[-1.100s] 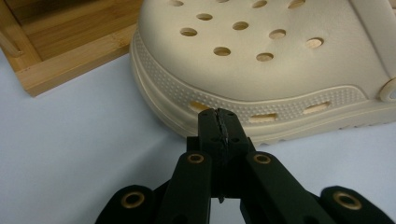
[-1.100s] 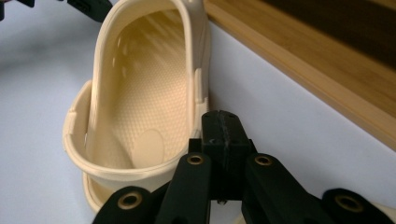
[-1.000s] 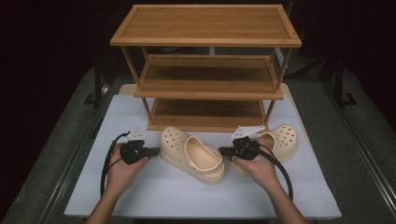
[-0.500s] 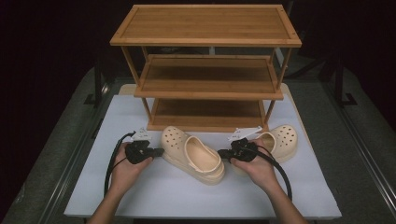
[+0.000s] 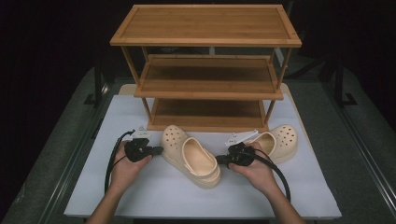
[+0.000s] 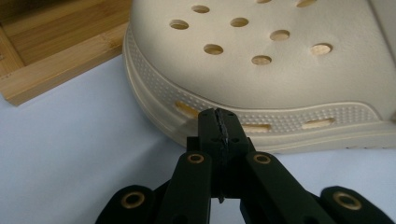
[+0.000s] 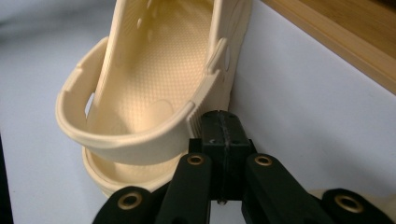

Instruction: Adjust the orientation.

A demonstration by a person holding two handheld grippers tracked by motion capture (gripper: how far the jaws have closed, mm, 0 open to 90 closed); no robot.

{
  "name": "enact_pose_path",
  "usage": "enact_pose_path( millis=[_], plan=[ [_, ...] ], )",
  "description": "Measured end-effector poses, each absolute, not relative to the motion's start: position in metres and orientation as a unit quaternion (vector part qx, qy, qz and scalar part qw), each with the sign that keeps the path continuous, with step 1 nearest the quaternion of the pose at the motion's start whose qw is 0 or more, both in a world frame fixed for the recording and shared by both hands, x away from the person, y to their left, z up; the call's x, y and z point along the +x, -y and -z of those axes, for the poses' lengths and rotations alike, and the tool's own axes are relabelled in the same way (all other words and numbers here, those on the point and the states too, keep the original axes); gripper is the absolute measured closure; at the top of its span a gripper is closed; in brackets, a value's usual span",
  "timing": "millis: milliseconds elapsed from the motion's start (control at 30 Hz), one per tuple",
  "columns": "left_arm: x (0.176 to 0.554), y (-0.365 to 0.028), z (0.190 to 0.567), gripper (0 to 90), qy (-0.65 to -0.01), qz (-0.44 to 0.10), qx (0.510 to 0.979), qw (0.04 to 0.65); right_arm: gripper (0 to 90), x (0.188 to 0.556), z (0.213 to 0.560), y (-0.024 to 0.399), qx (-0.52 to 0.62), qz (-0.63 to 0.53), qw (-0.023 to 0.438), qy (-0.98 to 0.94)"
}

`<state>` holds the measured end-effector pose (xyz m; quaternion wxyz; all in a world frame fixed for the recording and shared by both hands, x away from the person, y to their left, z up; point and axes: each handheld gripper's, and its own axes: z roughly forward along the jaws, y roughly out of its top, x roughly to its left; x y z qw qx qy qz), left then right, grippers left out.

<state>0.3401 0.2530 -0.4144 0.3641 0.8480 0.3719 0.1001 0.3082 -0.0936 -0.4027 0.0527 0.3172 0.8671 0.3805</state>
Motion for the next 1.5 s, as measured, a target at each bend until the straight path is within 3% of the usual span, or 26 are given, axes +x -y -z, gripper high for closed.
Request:
enact_pose_path(
  millis=[1033,1500],
  plan=[
    [0.359,-0.253,0.414,90.0,-0.381,-0.112,0.84,0.369,89.6,0.279,0.416,0.054,0.257,-0.393,0.011,-0.883],
    [0.374,-0.23,0.408,90.0,-0.364,-0.11,0.851,0.361,89.6,0.267,0.42,0.028,0.224,-0.415,-0.011,-0.882]
  ],
)
